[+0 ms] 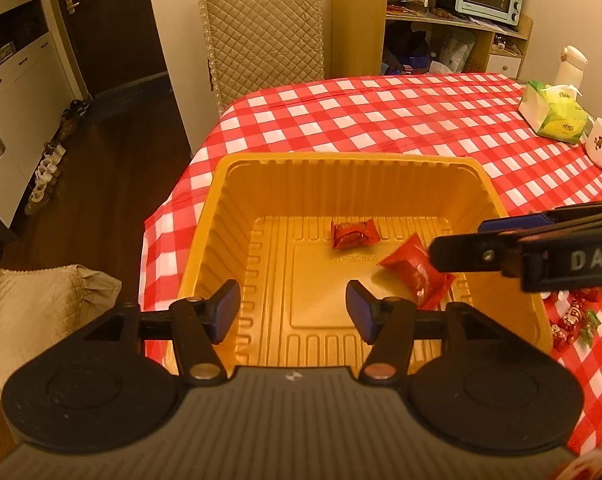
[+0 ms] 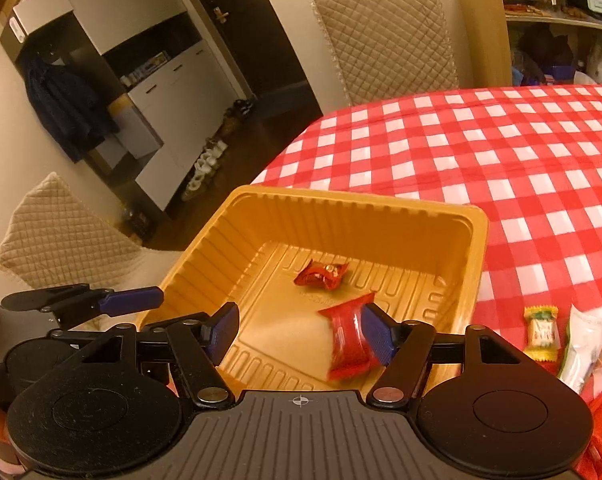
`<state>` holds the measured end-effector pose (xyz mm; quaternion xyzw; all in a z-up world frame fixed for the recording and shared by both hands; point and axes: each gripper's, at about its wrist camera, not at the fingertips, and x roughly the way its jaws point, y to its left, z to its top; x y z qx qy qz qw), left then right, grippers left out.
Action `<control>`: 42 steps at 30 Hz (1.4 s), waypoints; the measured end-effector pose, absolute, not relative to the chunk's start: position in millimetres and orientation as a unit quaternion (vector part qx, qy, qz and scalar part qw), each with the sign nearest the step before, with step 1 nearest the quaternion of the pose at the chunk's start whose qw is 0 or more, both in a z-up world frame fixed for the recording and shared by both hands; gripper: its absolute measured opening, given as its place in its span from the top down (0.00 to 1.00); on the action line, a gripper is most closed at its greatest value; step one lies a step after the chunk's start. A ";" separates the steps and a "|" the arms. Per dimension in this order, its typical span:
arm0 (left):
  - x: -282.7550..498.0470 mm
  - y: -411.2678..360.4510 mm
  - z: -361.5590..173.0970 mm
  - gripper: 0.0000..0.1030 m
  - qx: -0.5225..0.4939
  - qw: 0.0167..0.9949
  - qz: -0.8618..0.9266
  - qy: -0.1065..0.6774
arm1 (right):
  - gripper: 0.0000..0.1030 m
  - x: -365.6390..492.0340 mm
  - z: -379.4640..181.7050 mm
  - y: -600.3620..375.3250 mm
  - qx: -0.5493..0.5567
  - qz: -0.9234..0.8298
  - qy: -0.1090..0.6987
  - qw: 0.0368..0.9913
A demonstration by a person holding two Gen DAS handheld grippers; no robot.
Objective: Organize snacks
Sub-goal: 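Withdraw both tools from the tray back toward the remaining candies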
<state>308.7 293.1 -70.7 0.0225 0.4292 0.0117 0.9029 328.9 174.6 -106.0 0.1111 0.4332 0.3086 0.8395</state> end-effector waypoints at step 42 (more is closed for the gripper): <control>134.1 118.4 -38.7 0.35 -0.009 0.904 0.027 0.427 | 0.19 155.3 -92.5 -57.3 0.061 0.303 0.442 0.842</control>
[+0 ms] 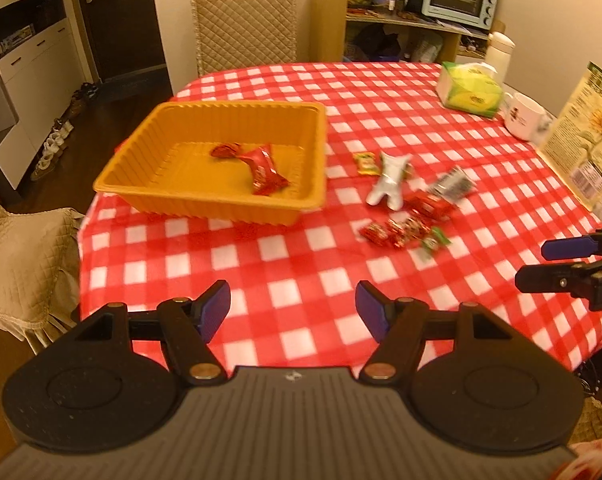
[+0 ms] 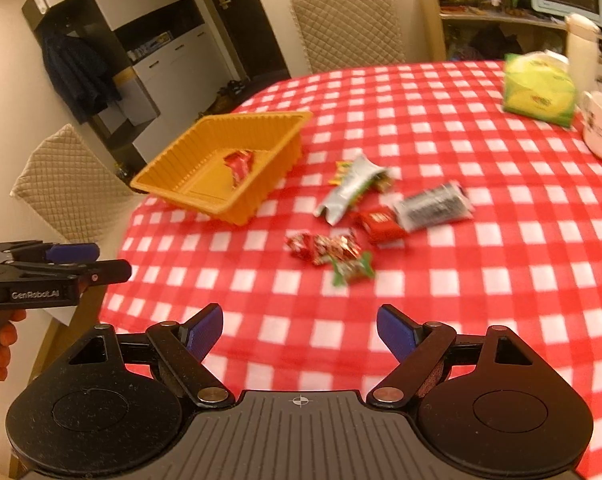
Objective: Organize snacks
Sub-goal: 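Withdraw both tools from the tray back toward the remaining candies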
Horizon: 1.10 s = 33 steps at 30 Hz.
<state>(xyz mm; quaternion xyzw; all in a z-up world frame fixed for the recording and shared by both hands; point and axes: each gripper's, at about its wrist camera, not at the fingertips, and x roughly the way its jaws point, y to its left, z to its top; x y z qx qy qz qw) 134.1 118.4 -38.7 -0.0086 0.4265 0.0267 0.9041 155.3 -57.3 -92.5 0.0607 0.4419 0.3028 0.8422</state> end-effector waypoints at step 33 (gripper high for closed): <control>162.6 44.0 -88.9 0.43 0.021 0.904 -0.044 0.424 | 0.19 150.3 -134.3 -129.4 0.092 0.181 0.465 0.861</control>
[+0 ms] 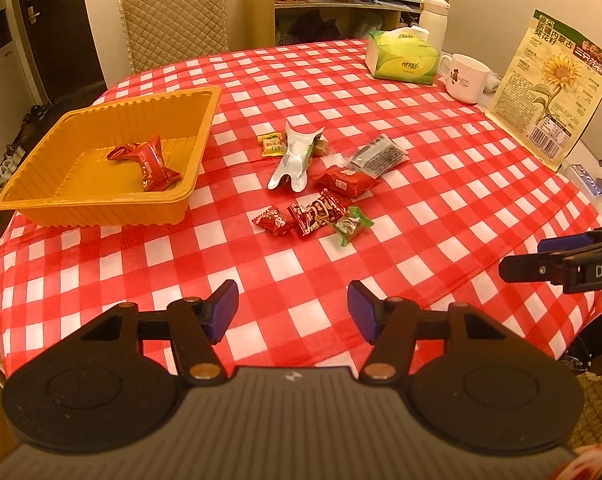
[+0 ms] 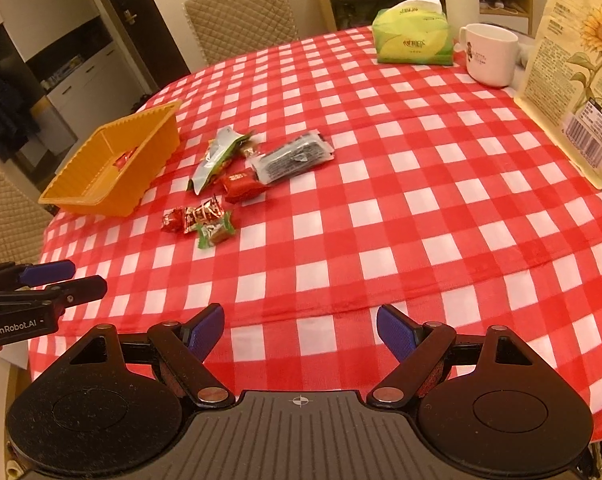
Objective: Organize snacks
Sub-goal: 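Withdraw both tools from the tray back toward the remaining candies, then grasp the green-wrapped candy with the right tool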
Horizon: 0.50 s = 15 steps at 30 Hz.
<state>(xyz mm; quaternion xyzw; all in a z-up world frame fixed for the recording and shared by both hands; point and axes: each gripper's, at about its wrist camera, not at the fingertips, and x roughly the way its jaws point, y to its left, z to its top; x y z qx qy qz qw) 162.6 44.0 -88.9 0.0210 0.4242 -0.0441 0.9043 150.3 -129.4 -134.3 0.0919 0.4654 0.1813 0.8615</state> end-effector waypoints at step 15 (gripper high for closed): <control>196.8 65.9 -110.3 0.45 0.022 0.898 -0.040 0.439 | 0.33 186.1 -157.1 -57.1 0.014 0.251 0.429 0.867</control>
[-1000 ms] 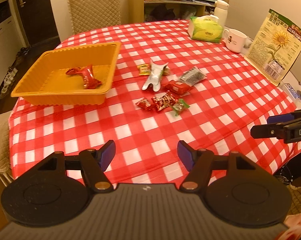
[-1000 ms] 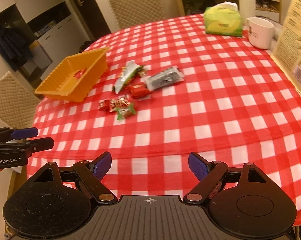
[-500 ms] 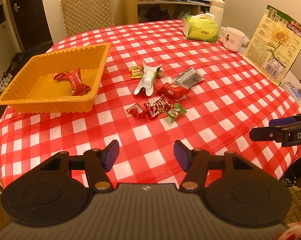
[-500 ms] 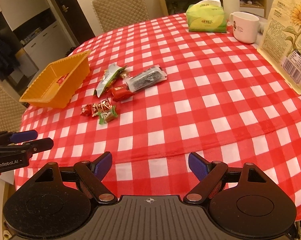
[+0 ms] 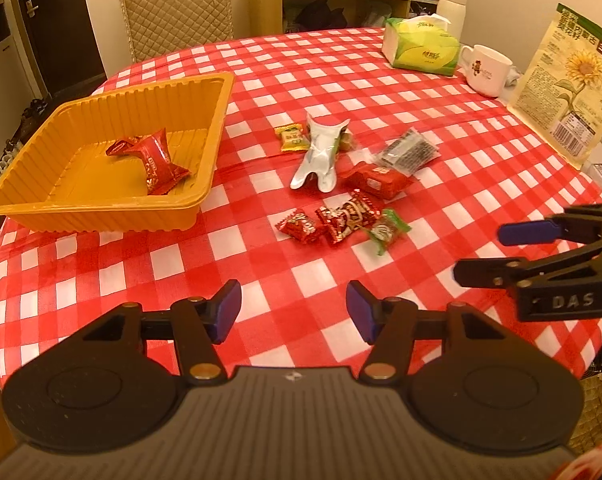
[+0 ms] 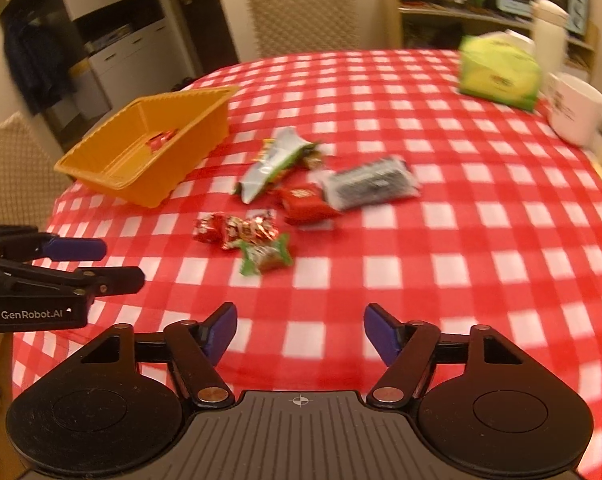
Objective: Organize snacks
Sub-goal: 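Grasp the green-wrapped candy with the right tool, then grasp the red candy with the left tool while right holds green candy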
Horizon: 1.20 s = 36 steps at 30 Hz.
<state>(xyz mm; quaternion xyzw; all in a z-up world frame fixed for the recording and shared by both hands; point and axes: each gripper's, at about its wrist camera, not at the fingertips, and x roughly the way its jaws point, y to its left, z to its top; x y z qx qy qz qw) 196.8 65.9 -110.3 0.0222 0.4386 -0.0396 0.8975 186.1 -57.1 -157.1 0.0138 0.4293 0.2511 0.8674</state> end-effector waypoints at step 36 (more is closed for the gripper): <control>238.9 71.7 -135.2 0.48 0.009 0.884 -0.056 0.463 | 0.73 234.6 -182.1 -7.3 -0.070 0.285 0.424 0.857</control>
